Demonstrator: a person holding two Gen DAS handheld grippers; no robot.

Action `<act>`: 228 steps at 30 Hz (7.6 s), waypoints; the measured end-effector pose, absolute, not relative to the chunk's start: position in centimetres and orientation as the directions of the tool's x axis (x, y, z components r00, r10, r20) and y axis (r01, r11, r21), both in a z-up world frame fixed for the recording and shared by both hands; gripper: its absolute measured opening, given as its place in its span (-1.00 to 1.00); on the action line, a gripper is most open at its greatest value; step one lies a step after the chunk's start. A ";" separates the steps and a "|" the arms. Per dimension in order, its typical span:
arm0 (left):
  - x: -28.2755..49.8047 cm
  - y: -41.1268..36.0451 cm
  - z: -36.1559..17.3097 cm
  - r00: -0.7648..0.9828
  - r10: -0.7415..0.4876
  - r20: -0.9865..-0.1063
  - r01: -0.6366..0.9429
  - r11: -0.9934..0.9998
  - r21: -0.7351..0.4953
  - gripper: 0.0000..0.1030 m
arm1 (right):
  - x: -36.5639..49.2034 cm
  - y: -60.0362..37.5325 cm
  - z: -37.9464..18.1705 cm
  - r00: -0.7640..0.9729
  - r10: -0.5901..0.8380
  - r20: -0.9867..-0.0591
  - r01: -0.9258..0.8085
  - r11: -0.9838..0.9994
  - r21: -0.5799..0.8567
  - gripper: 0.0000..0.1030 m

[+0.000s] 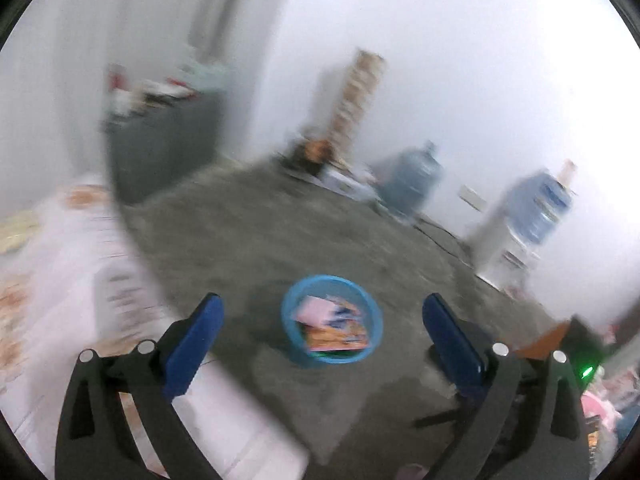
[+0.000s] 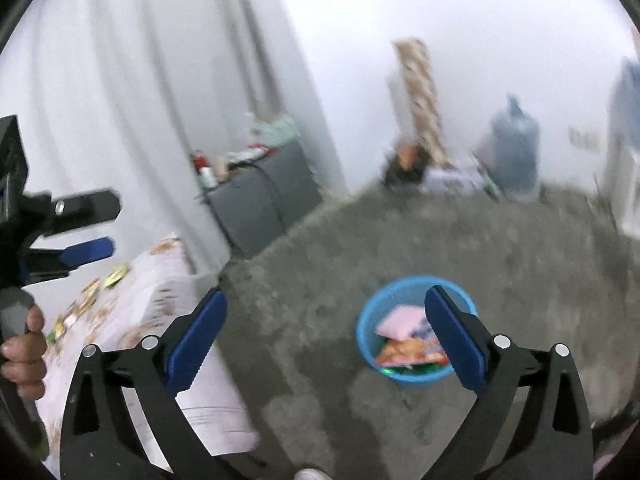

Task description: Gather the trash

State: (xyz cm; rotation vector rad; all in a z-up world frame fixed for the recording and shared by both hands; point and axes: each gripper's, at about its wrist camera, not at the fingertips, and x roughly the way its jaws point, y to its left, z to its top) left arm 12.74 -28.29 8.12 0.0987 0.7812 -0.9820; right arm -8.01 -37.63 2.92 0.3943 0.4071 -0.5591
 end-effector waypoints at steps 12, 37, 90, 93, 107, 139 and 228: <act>7.5 -6.9 3.9 0.703 -0.278 -0.655 0.373 0.928 0.006 0.90 | -3.6 -25.2 1.2 0.665 -0.483 -0.569 0.442 0.869 -0.222 0.85; 1.0 -4.6 -1.0 0.653 -0.177 -0.737 0.261 0.965 -0.001 0.90 | -4.7 -19.4 -1.5 0.568 -0.393 -0.724 0.338 0.913 -0.230 0.85; 1.5 -4.1 -0.9 0.638 -0.092 -0.765 0.186 0.982 0.037 0.90 | -4.6 -20.0 -0.9 0.583 -0.401 -0.706 0.369 0.905 -0.210 0.85; 1.5 -4.1 -0.9 0.638 -0.091 -0.765 0.185 0.982 0.037 0.89 | -4.6 -20.0 -0.9 0.585 -0.400 -0.706 0.368 0.906 -0.209 0.85; 1.4 -4.2 -0.8 0.637 -0.091 -0.765 0.186 0.982 0.038 0.90 | -4.3 -19.7 -0.9 0.586 -0.406 -0.701 0.376 0.903 -0.209 0.85; 1.9 -5.0 -1.6 0.592 -0.100 -0.800 0.216 0.976 0.038 0.89 | -4.2 -19.5 -0.8 0.585 -0.411 -0.699 0.388 0.899 -0.204 0.85; 3.2 -2.0 -2.0 0.576 -0.064 -0.815 0.142 0.990 0.023 0.89 | -2.3 -15.4 -0.6 0.592 -0.396 -0.702 0.390 0.903 -0.180 0.85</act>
